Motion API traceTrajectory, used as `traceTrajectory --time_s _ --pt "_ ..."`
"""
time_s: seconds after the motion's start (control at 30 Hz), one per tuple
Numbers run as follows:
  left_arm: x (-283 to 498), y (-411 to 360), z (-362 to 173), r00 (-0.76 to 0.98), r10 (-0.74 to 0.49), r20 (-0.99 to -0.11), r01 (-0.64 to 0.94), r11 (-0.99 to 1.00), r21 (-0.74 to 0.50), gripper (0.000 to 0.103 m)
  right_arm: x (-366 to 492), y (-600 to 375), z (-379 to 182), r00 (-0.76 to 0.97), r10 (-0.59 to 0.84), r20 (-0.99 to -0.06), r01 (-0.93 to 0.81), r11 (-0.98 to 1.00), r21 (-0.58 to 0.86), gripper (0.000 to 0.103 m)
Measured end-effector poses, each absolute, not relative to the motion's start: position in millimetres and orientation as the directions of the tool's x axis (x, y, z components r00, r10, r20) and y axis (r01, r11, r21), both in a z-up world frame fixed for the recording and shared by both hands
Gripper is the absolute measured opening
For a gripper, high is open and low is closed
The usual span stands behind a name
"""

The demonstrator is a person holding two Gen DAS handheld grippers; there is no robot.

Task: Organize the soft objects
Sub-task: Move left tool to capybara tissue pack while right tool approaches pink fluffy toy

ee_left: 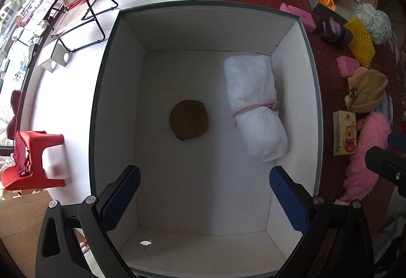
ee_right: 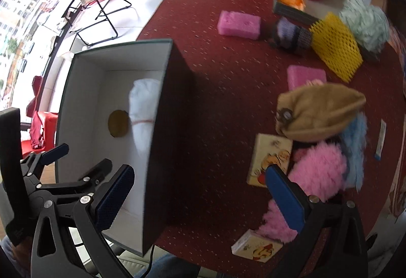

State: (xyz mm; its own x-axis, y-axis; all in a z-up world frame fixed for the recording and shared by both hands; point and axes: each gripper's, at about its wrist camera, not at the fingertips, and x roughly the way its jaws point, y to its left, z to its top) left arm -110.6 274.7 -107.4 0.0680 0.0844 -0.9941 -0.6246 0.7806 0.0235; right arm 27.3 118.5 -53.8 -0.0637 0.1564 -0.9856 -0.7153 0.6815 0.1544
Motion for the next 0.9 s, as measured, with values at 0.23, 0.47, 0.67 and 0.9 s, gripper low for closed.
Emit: traceTrajectory --time_s 0.23,0.47,0.67,0.9 --pt "-77 229 -93 0.098 0.063 -0.993 -0.516 0.856 0.003 0.102 52 7 -78 -0.086 0.103 -0.991 -0.509 0.85 0.132 0.103" --pt "-31 181 -78 0.133 0.034 -0.99 -0.407 0.913 -0.023 0.102 64 -78 -93 -0.092 0.077 -0.993 -0.313 0.944 0.102 0.103" --pt "10 150 -100 0.081 0.06 -0.995 -0.387 0.922 0.024 0.102 66 -123 -104 -0.108 0.09 -0.99 -0.206 0.972 0.111 0.103" --pt "47 146 -141 -0.002 0.133 -0.991 -0.421 0.899 0.122 0.102 68 -159 -112 -0.125 0.098 -0.987 -0.148 0.982 0.116 0.103"
